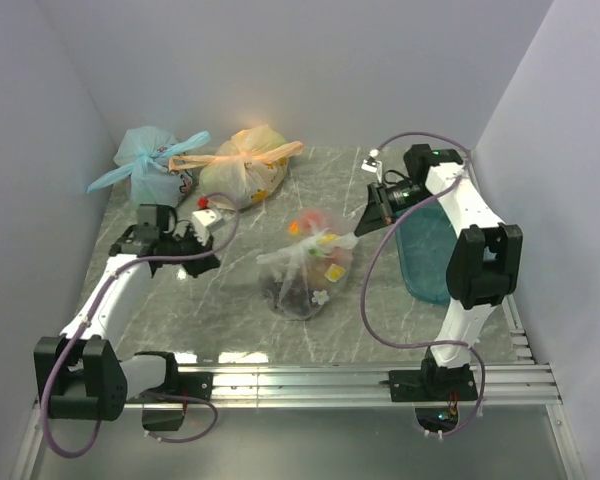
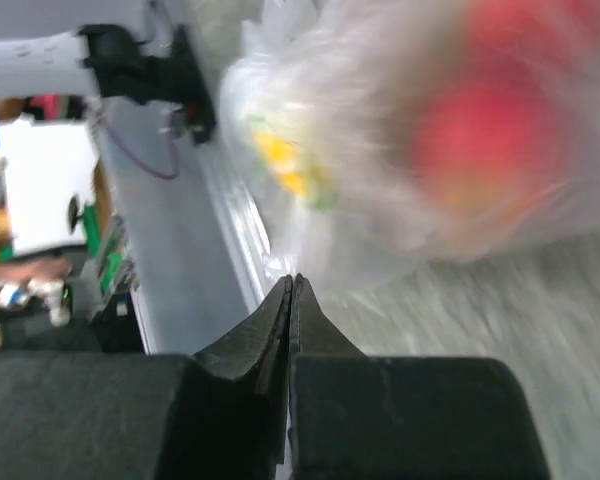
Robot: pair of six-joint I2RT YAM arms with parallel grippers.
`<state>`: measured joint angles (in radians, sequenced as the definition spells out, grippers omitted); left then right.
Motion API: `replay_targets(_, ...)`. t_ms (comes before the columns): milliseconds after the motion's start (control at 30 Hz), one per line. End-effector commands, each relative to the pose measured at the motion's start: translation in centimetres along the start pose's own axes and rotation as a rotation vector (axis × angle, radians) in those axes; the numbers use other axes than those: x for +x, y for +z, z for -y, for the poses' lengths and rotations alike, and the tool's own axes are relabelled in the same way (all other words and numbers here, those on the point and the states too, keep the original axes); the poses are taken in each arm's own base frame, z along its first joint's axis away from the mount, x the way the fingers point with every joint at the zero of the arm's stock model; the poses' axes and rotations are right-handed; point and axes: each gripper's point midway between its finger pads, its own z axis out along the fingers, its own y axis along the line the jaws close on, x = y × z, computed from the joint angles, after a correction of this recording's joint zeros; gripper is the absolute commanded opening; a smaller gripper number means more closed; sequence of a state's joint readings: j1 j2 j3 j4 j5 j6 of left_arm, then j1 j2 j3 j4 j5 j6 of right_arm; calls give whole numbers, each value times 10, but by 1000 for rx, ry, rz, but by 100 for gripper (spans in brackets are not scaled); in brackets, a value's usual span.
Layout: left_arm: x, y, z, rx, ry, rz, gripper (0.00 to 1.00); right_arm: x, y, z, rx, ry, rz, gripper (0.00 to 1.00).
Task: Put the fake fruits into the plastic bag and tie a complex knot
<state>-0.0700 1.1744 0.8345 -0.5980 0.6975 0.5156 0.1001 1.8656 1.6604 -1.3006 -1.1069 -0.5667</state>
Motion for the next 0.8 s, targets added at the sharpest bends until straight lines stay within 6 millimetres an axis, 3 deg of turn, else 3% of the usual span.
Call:
replay_targets(0, 31, -34, -27, -115, -44, -109, 0, 11, -53, 38, 277, 12, 54, 0)
replay_targets(133, 33, -51, -34, -152, -30, -97, 0, 26, -63, 48, 341, 5, 33, 0)
replay_targets(200, 23, -49, -28, -118, -4, -50, 0, 27, -55, 40, 303, -10, 32, 0)
replay_targets(267, 10, -43, -25, -86, 7, -6, 3, 27, -35, 26, 226, -46, -11, 0)
replay_targets(300, -4, -42, -21, -51, 23, 28, 11, 28, -30, 19, 194, -38, -28, 0)
replay_targets(333, -10, -33, -14, 1, 32, 27, 30, 27, -22, 15, 161, -39, -40, 0)
replay_targets(400, -34, -28, -10, 37, 63, 67, 41, 24, -19, 18, 168, -42, -30, 0)
replay_targets(467, -58, -9, -3, 67, 144, 102, 54, 22, -22, 22, 201, -48, -29, 0)
replay_targets(567, -88, 22, 8, 95, 274, 130, 60, 27, -24, 26, 221, -40, -49, 0)
replay_targets(667, -93, 59, 22, 164, 362, 90, 63, 30, -25, 26, 232, -40, -58, 0)
replay_targets(700, -103, 65, 22, 174, 413, 100, 73, 31, -25, 26, 237, -40, -60, 0)
replay_targets(767, -105, 87, 29, 206, 459, 87, 74, 31, -25, 25, 237, -37, -58, 0)
